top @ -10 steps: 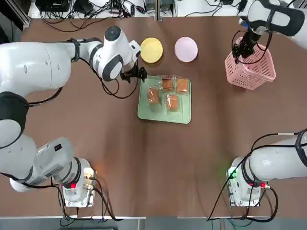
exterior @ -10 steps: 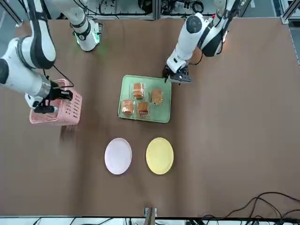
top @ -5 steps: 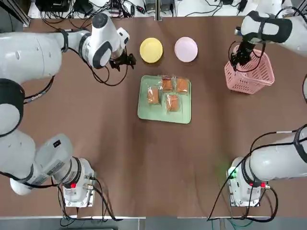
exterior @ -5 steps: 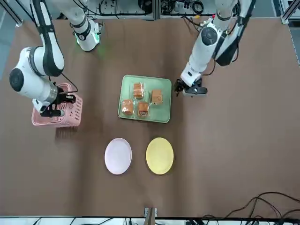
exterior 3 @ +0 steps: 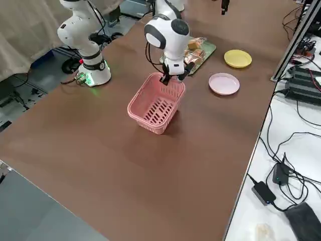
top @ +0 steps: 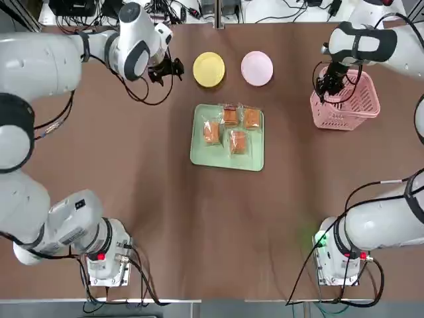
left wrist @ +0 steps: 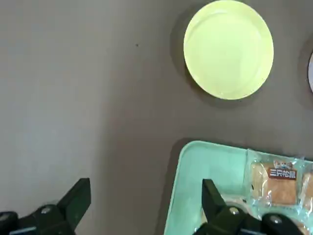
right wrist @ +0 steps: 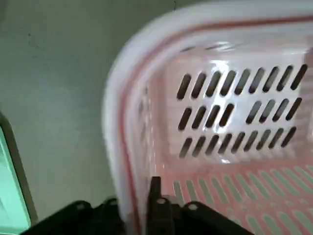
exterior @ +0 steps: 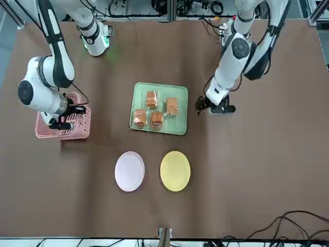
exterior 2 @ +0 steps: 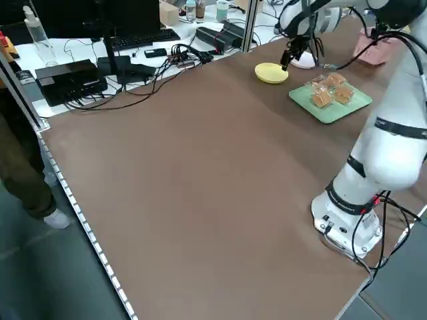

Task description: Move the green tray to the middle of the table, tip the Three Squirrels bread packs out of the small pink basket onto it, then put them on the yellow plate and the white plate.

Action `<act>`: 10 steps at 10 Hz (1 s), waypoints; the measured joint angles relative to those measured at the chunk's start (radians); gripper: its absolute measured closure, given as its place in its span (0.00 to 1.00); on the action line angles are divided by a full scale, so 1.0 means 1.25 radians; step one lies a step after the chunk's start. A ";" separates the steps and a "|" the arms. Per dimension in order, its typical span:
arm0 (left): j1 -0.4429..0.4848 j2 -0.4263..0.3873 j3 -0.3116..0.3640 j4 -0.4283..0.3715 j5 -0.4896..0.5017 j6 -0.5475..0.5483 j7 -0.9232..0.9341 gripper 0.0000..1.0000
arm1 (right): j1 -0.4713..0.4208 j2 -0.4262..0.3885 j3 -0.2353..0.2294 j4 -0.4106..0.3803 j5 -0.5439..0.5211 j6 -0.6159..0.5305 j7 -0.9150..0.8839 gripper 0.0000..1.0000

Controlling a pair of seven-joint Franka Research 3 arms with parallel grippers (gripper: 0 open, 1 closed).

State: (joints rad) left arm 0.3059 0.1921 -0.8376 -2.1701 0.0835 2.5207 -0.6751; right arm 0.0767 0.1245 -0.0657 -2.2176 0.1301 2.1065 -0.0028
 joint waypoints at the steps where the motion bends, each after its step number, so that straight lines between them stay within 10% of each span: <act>1: -0.106 0.035 0.111 0.027 0.005 0.000 0.000 0.00 | 0.001 0.000 0.000 0.000 0.000 0.000 0.001 0.66; 5: -0.362 0.133 0.318 0.080 0.015 0.000 -0.010 0.00 | 0.001 -0.001 -0.005 0.049 -0.001 -0.050 0.003 0.12; 10: -0.505 0.155 0.323 0.081 0.015 0.000 -0.213 0.00 | -0.010 -0.015 -0.051 0.368 -0.017 -0.269 0.003 0.01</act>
State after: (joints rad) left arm -0.3257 0.3861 -0.4339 -2.0685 0.1023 2.5209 -0.9413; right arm 0.0646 0.1063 -0.1300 -1.7573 0.1087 1.7700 0.0011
